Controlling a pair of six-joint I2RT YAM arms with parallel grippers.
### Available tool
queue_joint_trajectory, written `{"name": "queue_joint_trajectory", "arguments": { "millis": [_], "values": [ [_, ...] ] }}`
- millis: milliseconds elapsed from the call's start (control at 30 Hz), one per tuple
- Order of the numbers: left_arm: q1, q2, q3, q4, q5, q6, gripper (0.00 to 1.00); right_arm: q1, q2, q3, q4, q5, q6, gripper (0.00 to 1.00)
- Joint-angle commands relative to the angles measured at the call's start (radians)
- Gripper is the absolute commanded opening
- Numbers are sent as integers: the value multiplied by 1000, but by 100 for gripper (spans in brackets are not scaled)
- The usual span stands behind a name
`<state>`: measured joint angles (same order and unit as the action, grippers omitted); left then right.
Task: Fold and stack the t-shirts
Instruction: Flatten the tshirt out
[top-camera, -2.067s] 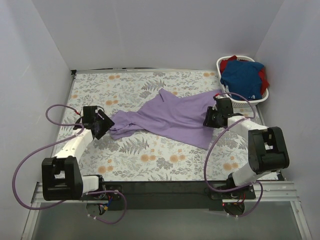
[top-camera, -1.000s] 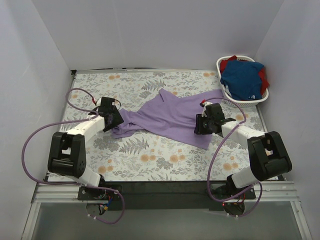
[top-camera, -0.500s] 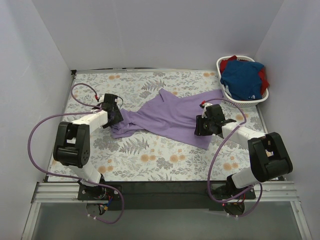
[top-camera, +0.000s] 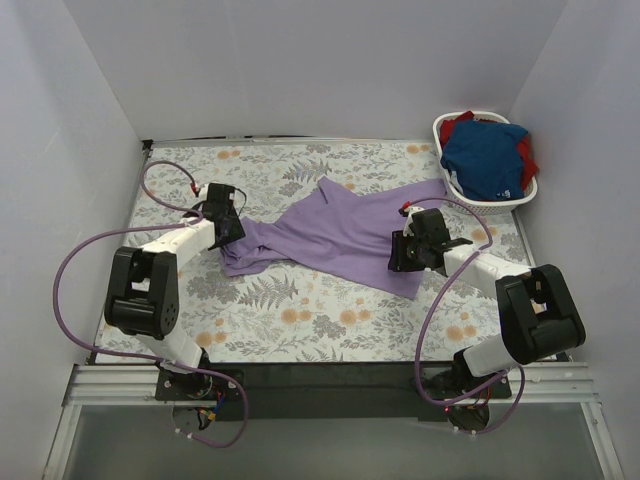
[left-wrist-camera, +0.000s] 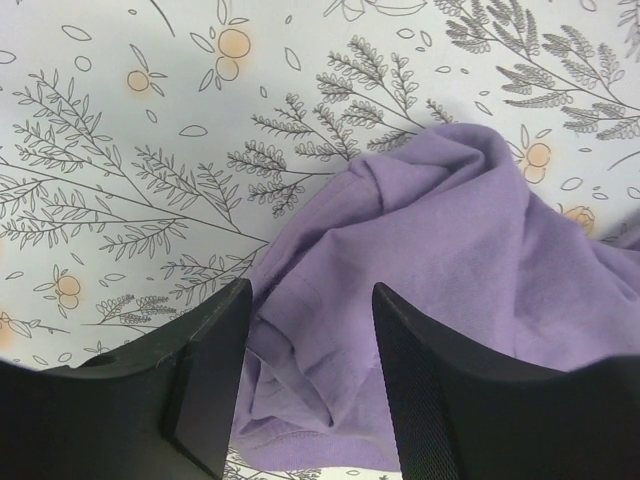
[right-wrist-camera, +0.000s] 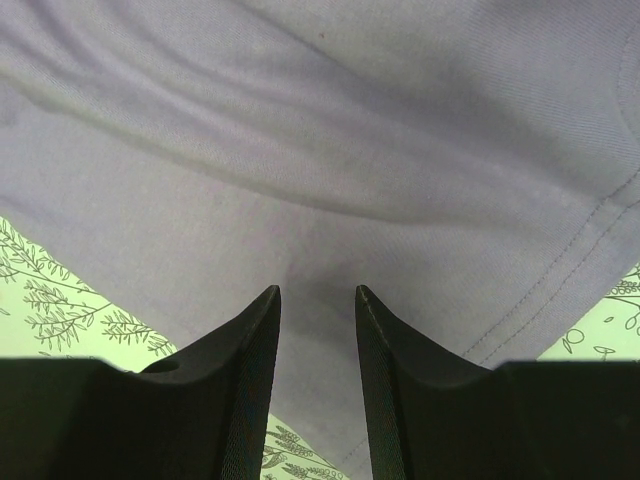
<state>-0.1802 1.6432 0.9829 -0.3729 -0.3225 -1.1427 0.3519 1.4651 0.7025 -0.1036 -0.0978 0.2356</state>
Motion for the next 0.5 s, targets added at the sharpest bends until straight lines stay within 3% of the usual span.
{"name": "queue_joint_trajectory", "arguments": {
  "millis": [0,100,233,267,467],
  "values": [
    [-15,-57,36,11,-13,14,50,-1,-12,-14,19,-14,-4,43],
    [-25,-51,36,11,-6,14,38,1,-8,-14,21,-17,-1,43],
    [-30,-40,33,-1,3,12,12,-1,-3,-14,22,-22,1,43],
    [-39,-46,39,-17,8,2,0,-1,-3,-14,22,-22,-1,43],
    [-136,-125,39,-60,54,-25,4,1,-6,-20,22,-17,-4,43]
  ]
}}
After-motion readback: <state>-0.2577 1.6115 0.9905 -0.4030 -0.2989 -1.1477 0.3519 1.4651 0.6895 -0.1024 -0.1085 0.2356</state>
